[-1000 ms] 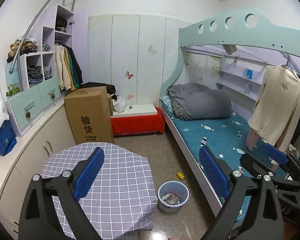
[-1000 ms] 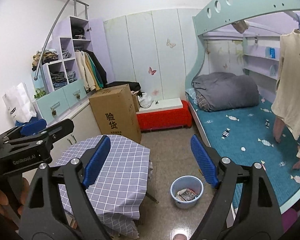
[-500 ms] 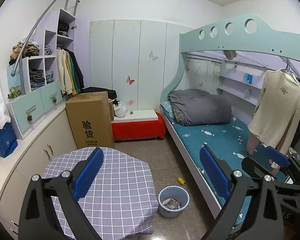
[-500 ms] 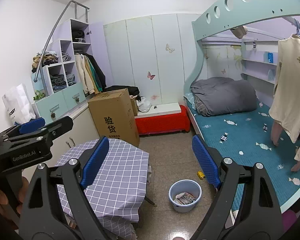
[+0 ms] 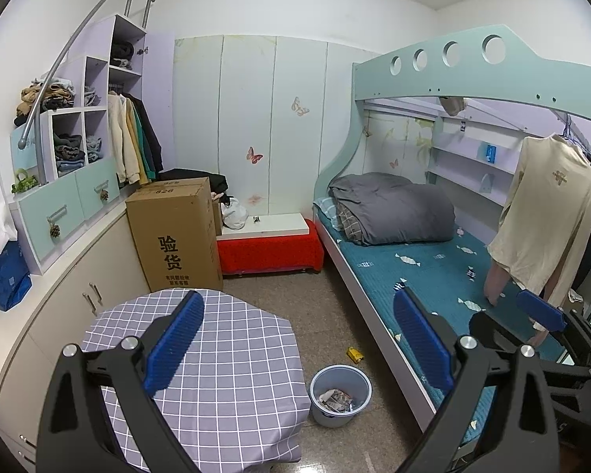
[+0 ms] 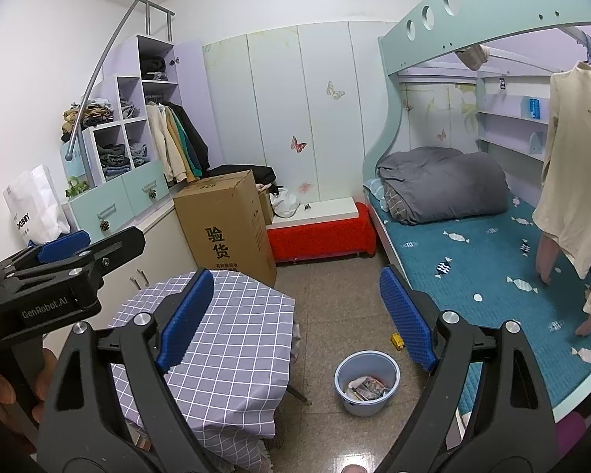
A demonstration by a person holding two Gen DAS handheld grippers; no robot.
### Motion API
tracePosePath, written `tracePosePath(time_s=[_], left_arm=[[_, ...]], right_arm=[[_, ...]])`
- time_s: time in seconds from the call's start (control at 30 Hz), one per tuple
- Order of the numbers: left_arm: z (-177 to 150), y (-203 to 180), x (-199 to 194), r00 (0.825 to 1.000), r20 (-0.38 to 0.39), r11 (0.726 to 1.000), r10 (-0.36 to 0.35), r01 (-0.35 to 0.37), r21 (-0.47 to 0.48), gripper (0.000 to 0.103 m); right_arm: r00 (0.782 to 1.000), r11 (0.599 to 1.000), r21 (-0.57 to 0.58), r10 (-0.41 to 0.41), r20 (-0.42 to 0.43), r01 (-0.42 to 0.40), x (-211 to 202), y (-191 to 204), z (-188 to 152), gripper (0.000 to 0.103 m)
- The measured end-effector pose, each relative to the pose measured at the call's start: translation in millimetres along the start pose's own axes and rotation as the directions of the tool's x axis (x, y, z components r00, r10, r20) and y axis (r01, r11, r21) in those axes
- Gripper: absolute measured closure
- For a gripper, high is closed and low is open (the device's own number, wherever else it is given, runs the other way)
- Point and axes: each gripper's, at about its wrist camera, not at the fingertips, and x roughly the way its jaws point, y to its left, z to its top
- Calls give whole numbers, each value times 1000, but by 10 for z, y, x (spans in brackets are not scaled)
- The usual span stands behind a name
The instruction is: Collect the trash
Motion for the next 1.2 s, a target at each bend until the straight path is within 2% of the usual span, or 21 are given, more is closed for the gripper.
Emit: tracePosePath(time_s=[1.2], left_arm=[[-16,106,28,1000,-4,1000,6,-6,5,8]], right_arm=[[999,1000,-3,16,-33,-16,152,144,-43,18]])
